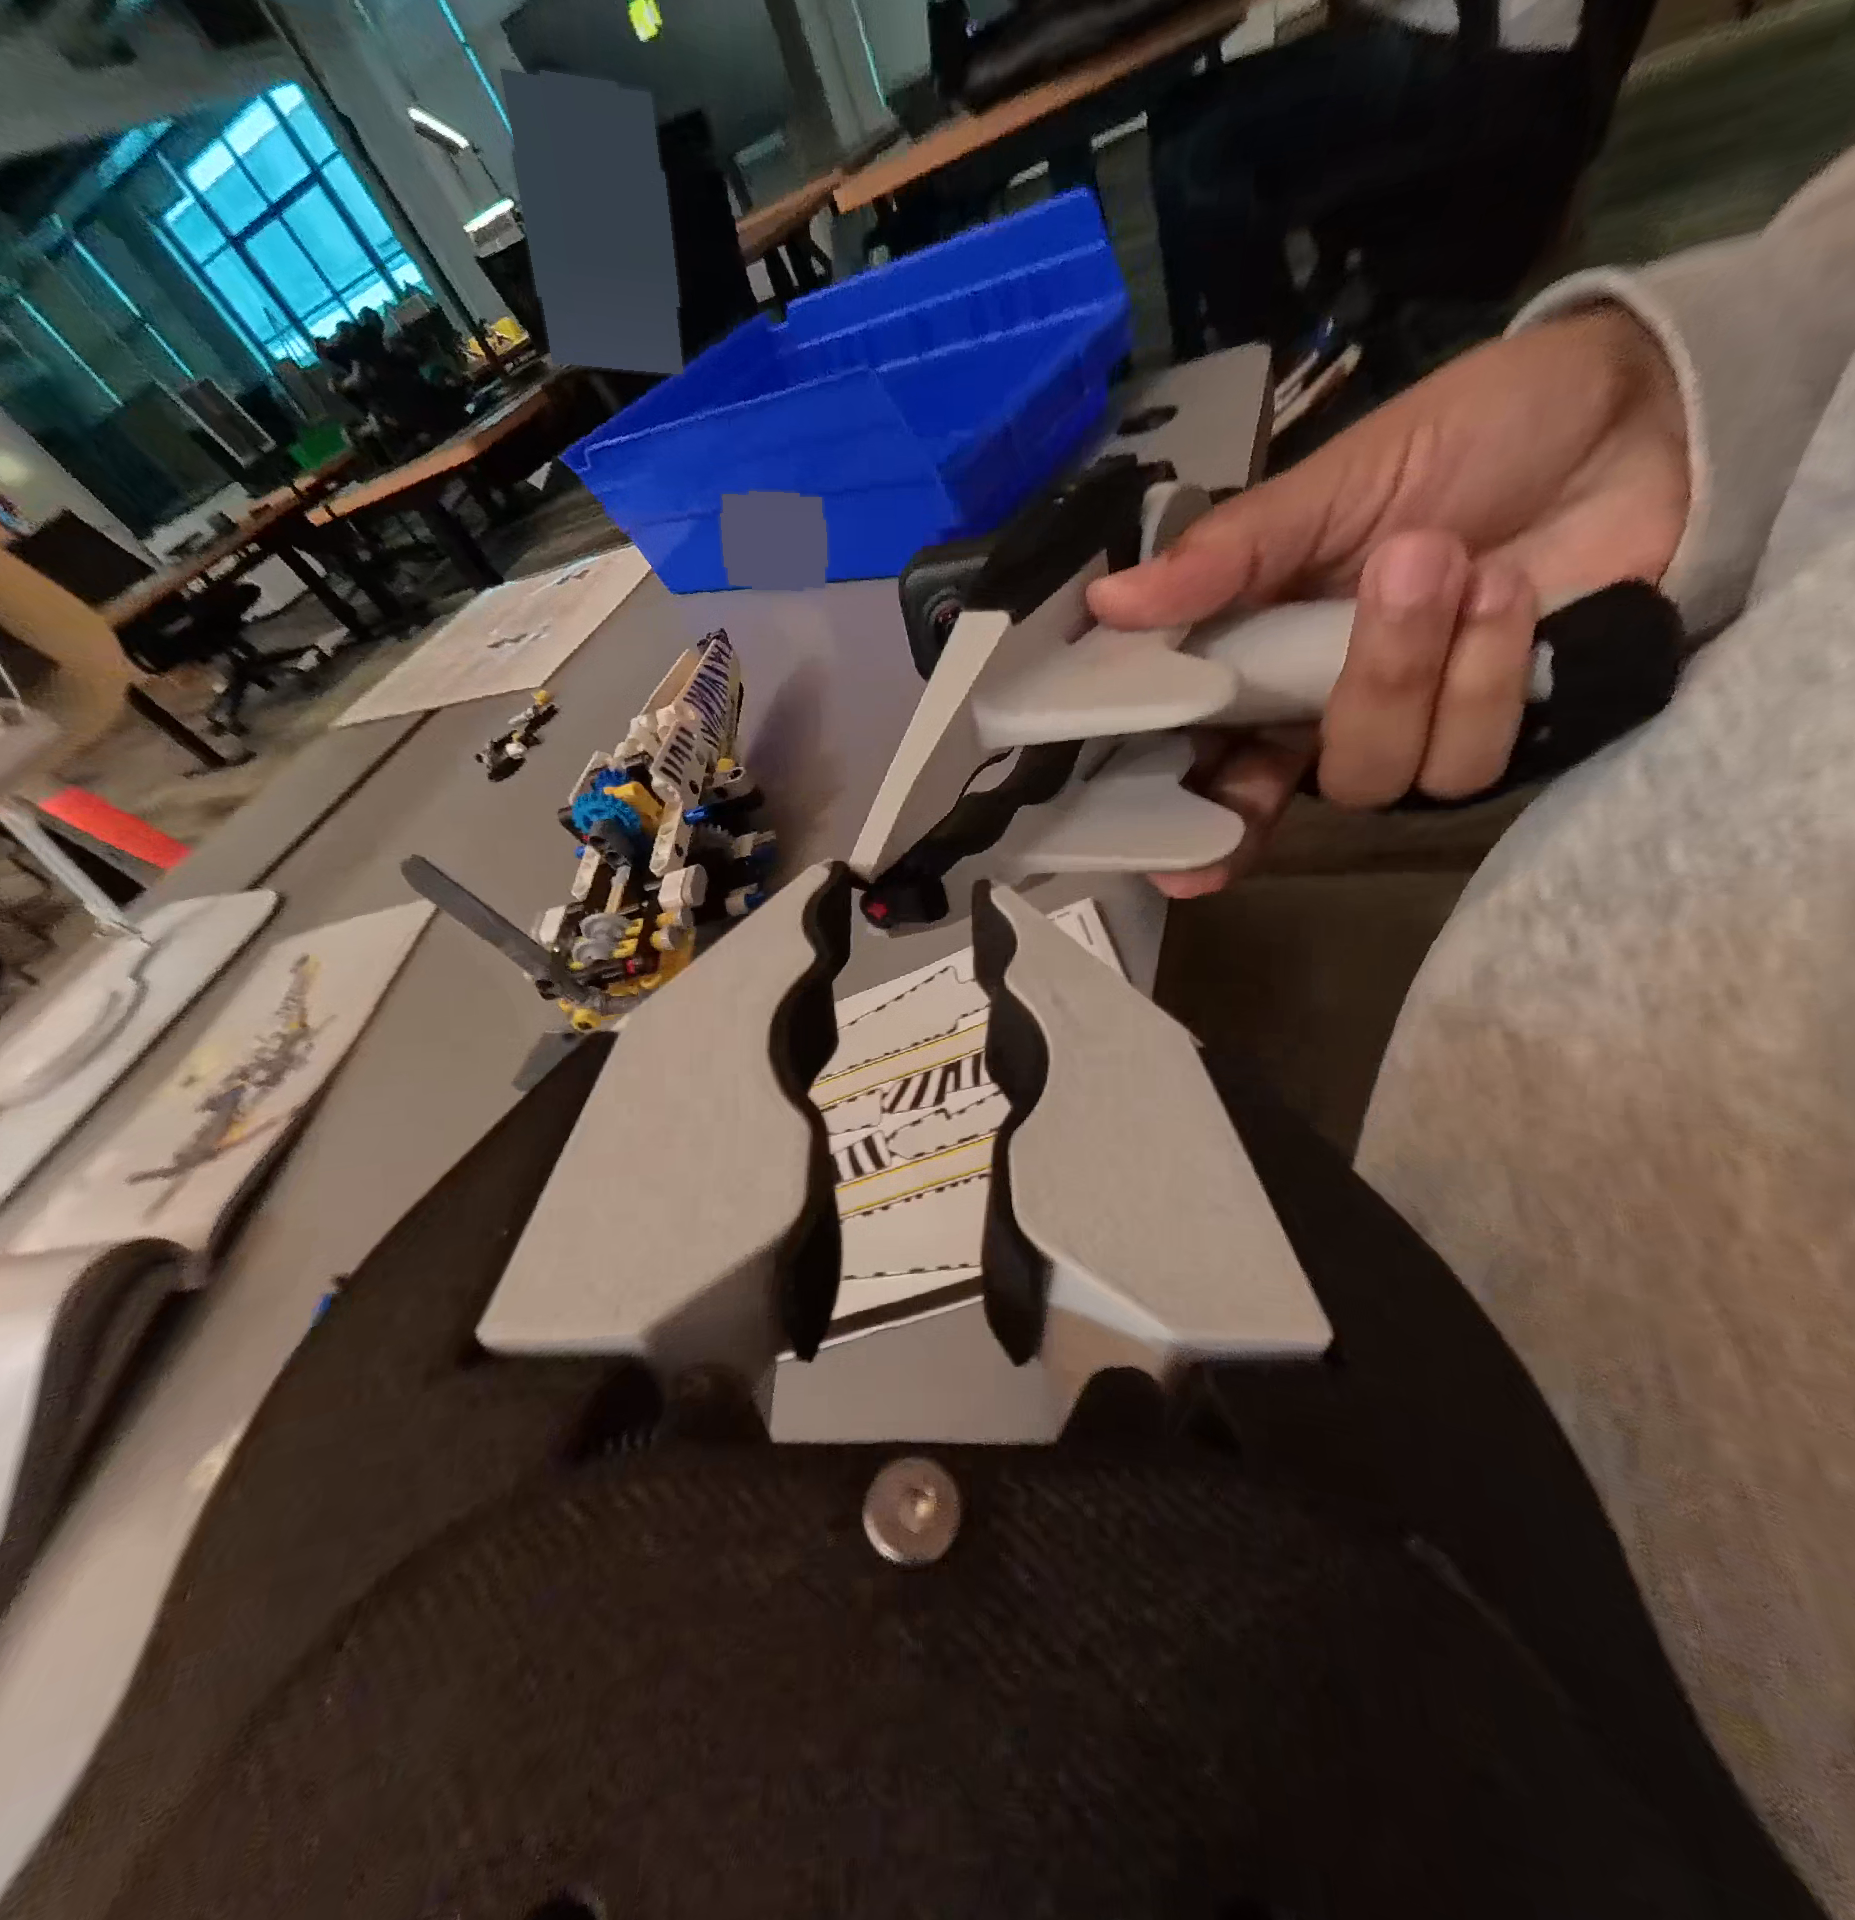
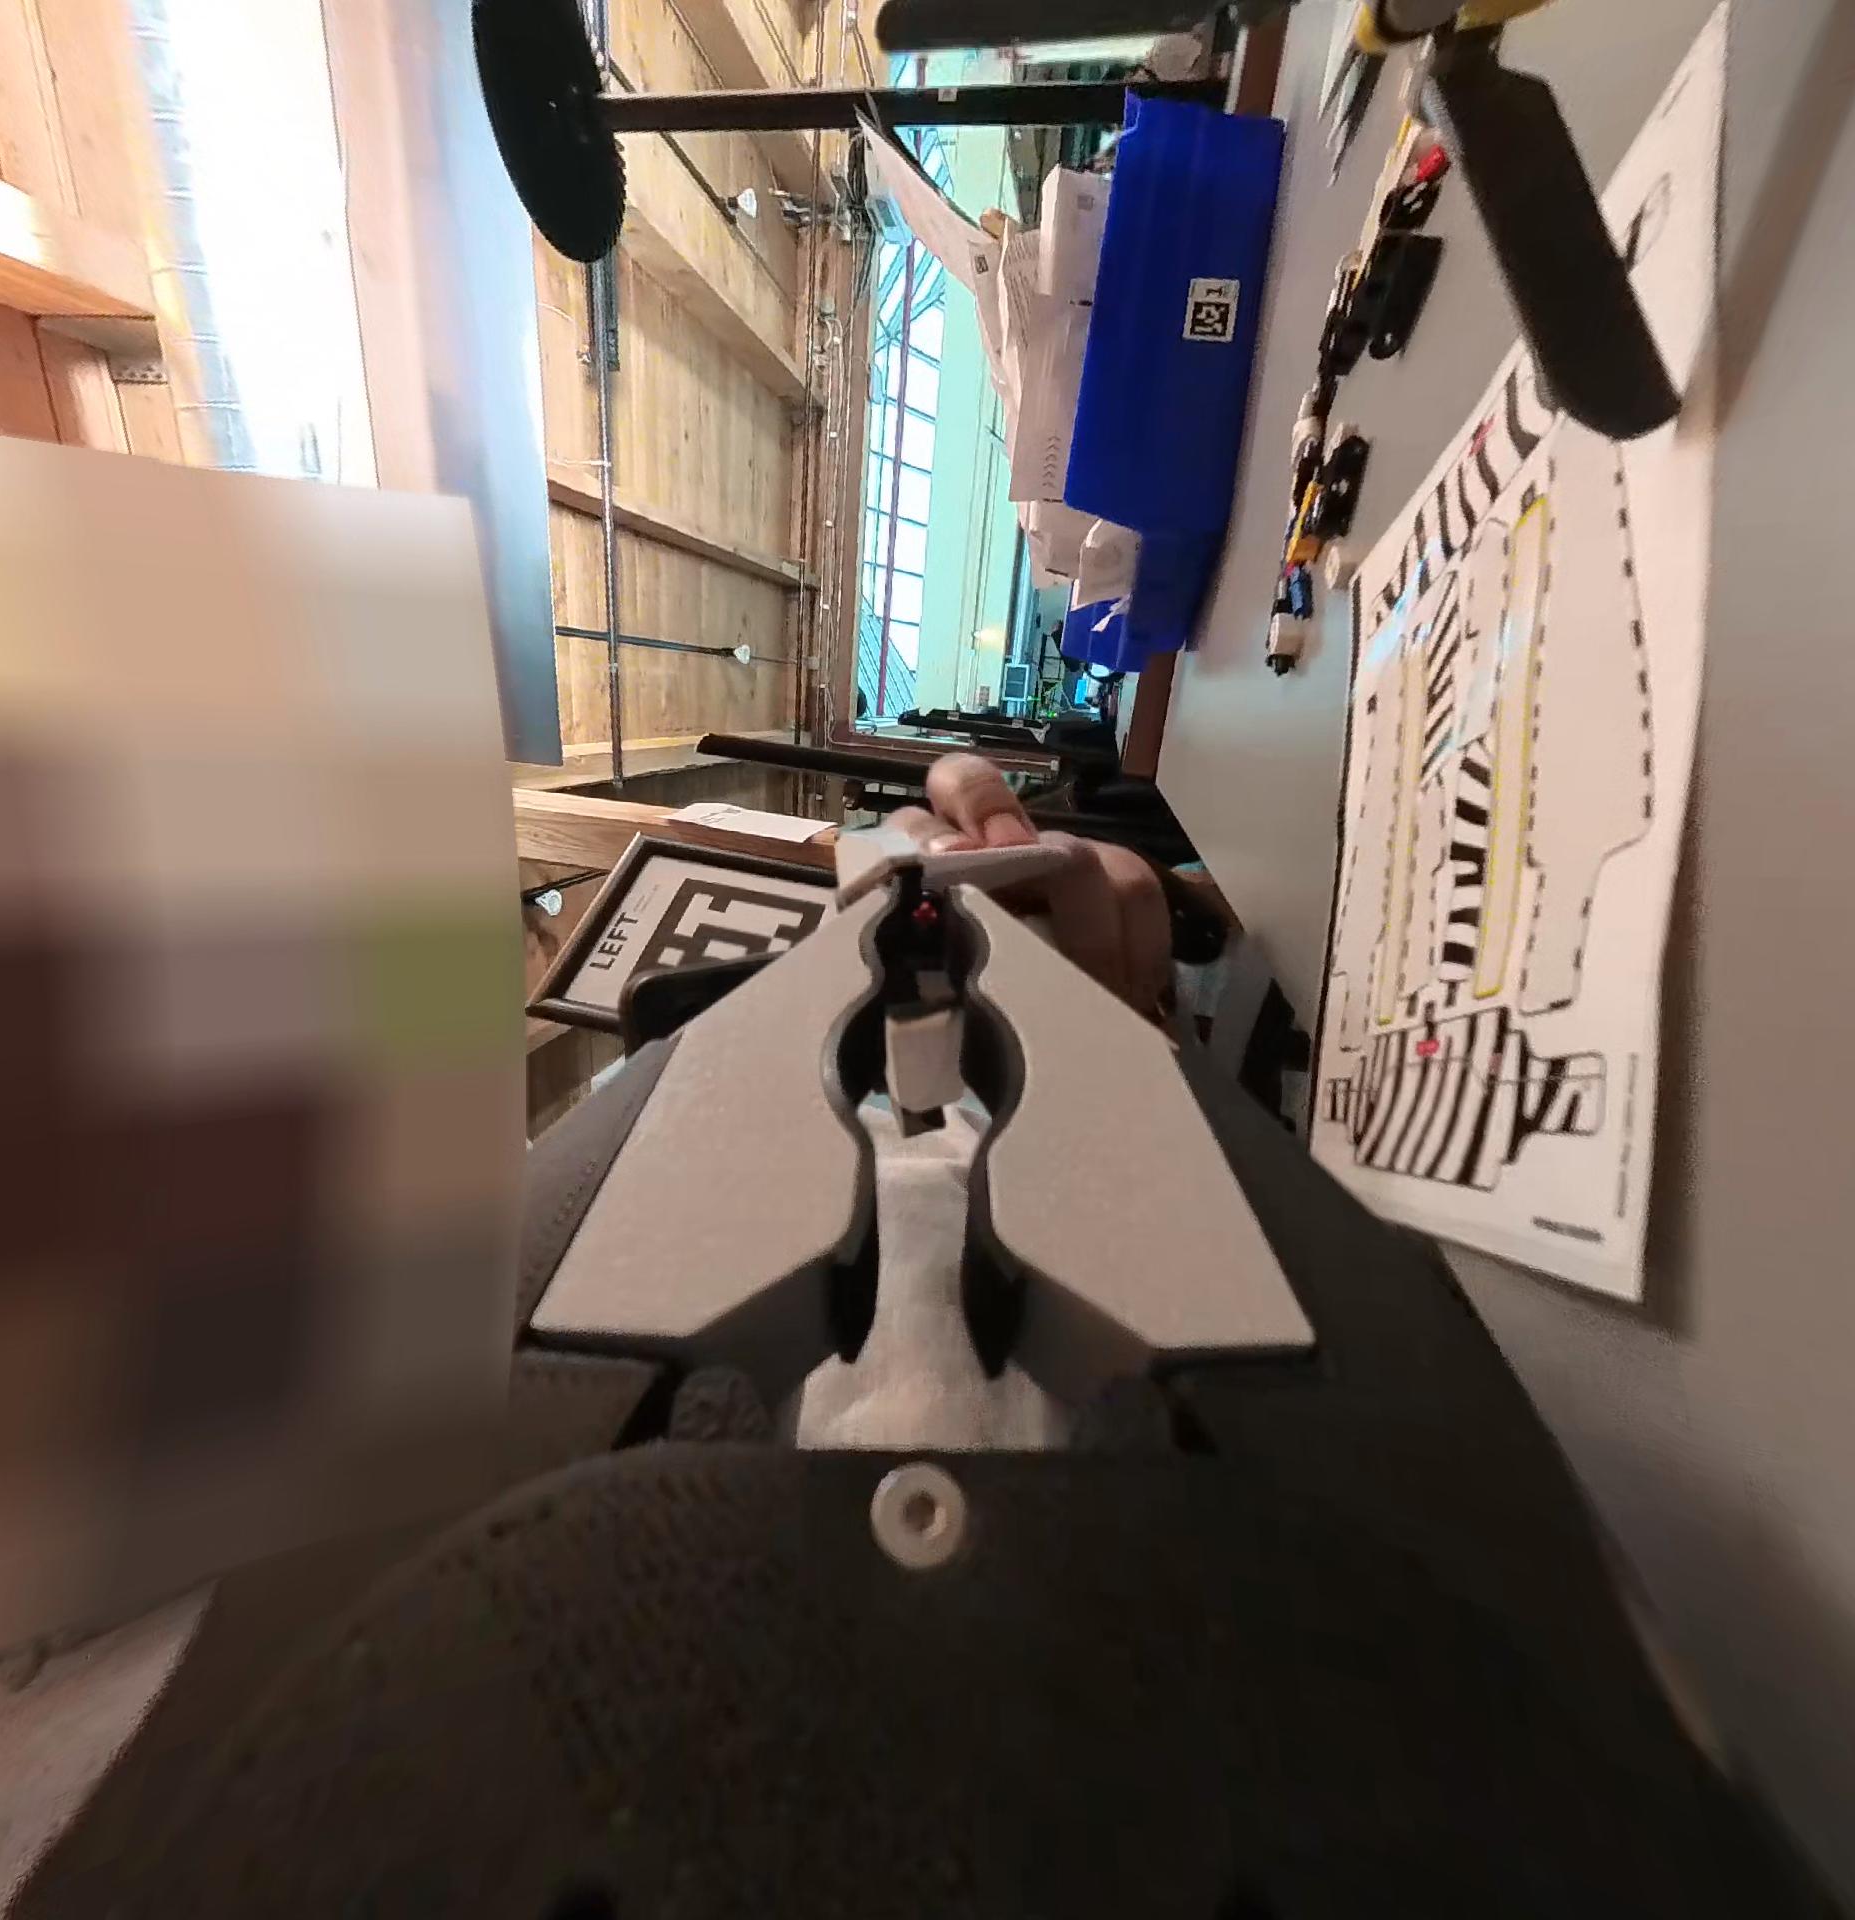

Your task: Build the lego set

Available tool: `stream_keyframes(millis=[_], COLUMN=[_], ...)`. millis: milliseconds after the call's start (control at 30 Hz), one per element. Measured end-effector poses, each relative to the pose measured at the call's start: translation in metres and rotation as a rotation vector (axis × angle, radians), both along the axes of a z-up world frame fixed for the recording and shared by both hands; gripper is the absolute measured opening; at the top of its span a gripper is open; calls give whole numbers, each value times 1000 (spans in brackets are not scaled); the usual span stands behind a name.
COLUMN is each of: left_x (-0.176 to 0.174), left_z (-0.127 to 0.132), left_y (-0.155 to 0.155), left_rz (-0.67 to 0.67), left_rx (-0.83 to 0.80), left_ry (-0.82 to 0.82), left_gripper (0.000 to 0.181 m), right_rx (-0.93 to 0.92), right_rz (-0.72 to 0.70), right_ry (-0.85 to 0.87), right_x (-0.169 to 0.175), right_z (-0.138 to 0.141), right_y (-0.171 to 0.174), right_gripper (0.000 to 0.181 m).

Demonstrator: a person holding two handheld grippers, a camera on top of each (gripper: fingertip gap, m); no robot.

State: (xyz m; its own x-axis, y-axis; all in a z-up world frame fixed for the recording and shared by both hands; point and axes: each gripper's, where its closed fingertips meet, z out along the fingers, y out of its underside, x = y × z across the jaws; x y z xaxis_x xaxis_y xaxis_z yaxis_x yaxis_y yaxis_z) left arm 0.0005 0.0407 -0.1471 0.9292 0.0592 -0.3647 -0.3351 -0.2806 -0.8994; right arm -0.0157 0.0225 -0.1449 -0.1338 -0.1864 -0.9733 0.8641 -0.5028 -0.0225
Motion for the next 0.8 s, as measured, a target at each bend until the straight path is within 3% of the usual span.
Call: stream_keyframes(millis=[133, 233, 500, 667, 800], left_x=[3, 4, -10, -33, -52], left_z=[-2, 0, 14, 25, 37], left_y=[3, 6, 11, 8, 6], left_rz=[-14, -21, 5, 16, -4], left_rx=[-29, -12, 126, 268, 357], left_ry=[113, 111, -151, -435, -633], left_gripper=[16, 15, 14, 14, 14], right_rx=[1, -7, 82, 352, 799], right_rz=[31, 34, -43, -180, -332], right_ry=[-9, 3, 87, 364, 776], right_x=[6, 8, 1, -9, -19], right_z=[-2, 0, -2, 12, 26], right_y=[3, 7, 30, 48, 56], right_gripper=[5, 8, 18, 24, 25])
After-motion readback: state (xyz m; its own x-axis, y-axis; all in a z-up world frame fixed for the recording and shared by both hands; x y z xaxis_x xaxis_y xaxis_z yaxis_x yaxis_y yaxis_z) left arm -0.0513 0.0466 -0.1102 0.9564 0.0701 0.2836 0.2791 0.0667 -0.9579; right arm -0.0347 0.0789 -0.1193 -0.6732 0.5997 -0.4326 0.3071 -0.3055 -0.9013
